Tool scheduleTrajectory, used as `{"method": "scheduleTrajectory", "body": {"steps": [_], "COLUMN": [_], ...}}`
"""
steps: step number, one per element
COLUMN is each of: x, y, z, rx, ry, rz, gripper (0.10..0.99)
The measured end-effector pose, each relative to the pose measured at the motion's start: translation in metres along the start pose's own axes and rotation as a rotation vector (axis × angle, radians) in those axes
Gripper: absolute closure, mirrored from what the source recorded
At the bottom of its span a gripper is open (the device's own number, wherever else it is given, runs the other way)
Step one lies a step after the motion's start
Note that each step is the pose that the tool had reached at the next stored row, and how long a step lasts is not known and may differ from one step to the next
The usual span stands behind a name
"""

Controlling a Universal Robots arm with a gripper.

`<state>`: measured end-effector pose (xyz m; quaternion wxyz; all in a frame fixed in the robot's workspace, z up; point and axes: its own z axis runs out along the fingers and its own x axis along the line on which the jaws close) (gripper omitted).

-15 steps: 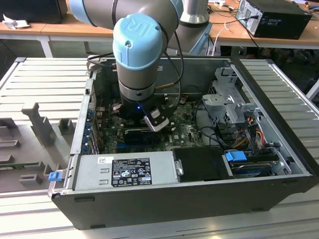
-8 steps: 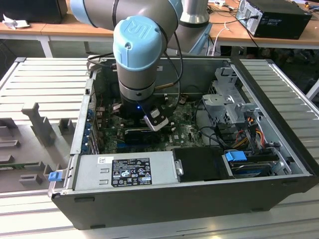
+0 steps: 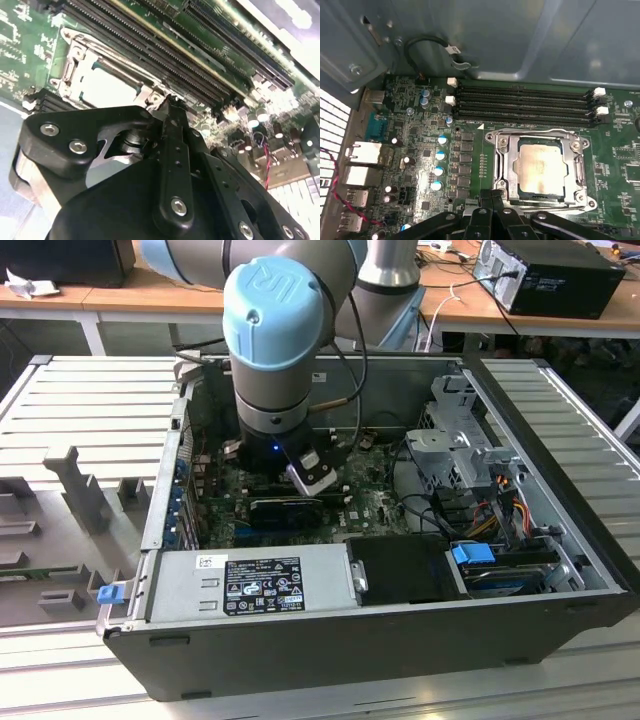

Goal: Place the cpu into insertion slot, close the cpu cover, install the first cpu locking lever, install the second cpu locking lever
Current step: 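Install the second cpu locking lever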

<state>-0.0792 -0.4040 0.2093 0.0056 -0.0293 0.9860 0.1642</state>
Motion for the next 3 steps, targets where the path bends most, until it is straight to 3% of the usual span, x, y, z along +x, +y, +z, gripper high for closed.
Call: {"method": "scheduleTrajectory", "body": {"steps": [3], "x": [-0.0003], "y": [0.0033], "z": [-0.0096], "rx": [0.004], "ry": [0.0002], "rz": [0.0], "gripper": [0.98]}}
